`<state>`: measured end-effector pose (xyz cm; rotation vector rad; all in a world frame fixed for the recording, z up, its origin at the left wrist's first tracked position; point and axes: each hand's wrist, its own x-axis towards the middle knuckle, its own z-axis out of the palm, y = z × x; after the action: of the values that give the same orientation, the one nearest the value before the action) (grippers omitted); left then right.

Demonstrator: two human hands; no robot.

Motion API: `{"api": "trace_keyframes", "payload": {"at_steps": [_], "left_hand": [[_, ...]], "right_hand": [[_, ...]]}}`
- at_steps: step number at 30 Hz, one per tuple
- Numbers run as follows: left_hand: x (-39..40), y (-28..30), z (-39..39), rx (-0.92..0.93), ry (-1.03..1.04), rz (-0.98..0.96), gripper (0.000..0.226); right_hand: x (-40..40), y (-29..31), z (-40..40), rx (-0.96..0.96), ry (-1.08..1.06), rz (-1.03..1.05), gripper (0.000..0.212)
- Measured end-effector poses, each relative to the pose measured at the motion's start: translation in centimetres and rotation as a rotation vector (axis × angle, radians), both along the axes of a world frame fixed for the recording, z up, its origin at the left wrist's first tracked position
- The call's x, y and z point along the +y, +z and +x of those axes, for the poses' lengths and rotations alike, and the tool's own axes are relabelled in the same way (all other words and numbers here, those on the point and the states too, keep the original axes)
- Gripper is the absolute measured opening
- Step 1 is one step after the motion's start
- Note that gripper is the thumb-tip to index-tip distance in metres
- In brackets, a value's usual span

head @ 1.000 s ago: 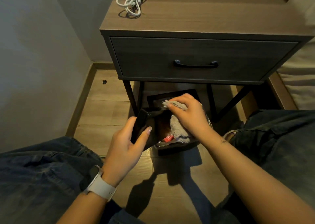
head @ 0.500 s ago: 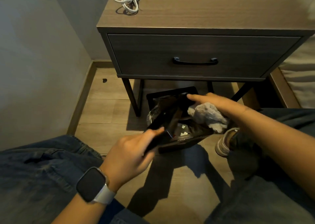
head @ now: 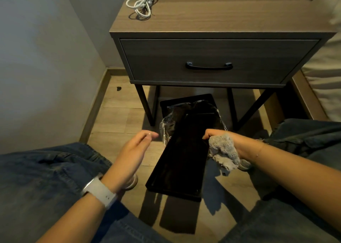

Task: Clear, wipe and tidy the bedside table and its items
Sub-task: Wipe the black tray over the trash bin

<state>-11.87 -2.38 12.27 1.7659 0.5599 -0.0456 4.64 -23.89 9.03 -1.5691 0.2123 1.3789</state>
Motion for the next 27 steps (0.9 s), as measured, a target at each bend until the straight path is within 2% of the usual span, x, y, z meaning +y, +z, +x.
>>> {"api": "trace_keyframes", "payload": {"at_steps": [1,3,4,6,8,10,14,16,18,20,24,27], "left_hand": [[0.2,-0.2,0.7,0.173,0.086,-0.076,0.022],[-0.3,-0.2,1.5,0.451,0.058,-0.369,0.029],[-0.8,-0.2,1.7,0.504,0.013,-0.49,0.036],[-2.1,0.1,2.1,0.5,-0.021,-0.551,0.04],[-3.2,-0.1,2.7,0.446,0.028,-0.49,0.039],[-3.6,-0.6,3.7,0.387,0.063,-0.431,0.039],[-3.8,-1.9,4.8,0.235,0.127,-0.254,0.035],[-3.5,-1.8,5.1,0.171,0.182,-0.183,0.027],[-3.0,-2.0,5.1,0.138,0.215,-0.152,0.023],[-2.5,-2.4,4.9,0.122,0.208,-0.14,0.02],[-1.9,-2.9,3.9,0.122,0.228,-0.044,0.016],[-1.4,-2.6,3.1,0.101,0.261,0.051,0.015]], "right_hand": [[-0.1,0.2,-0.1,-0.023,0.015,-0.01,0.016],[-0.2,0.3,-0.5,-0.097,0.048,-0.042,0.014],[-0.2,0.5,-0.7,-0.122,0.061,-0.044,0.013],[0.0,1.0,-0.8,-0.125,0.084,-0.028,0.013],[0.2,1.6,-0.8,-0.128,0.081,-0.041,0.014],[0.5,2.3,-0.4,-0.213,0.072,-0.102,0.019],[0.8,2.6,1.1,-0.563,0.117,-0.252,0.048],[0.7,3.1,1.6,-0.739,0.176,-0.271,0.049],[0.9,4.0,2.4,-0.84,0.163,-0.25,0.027],[1.7,4.8,3.3,-0.919,0.135,-0.248,0.016],[4.2,5.8,4.7,-1.002,0.124,-0.111,0.017],[6.9,6.2,4.7,-1.346,0.378,-0.034,0.02]]}}
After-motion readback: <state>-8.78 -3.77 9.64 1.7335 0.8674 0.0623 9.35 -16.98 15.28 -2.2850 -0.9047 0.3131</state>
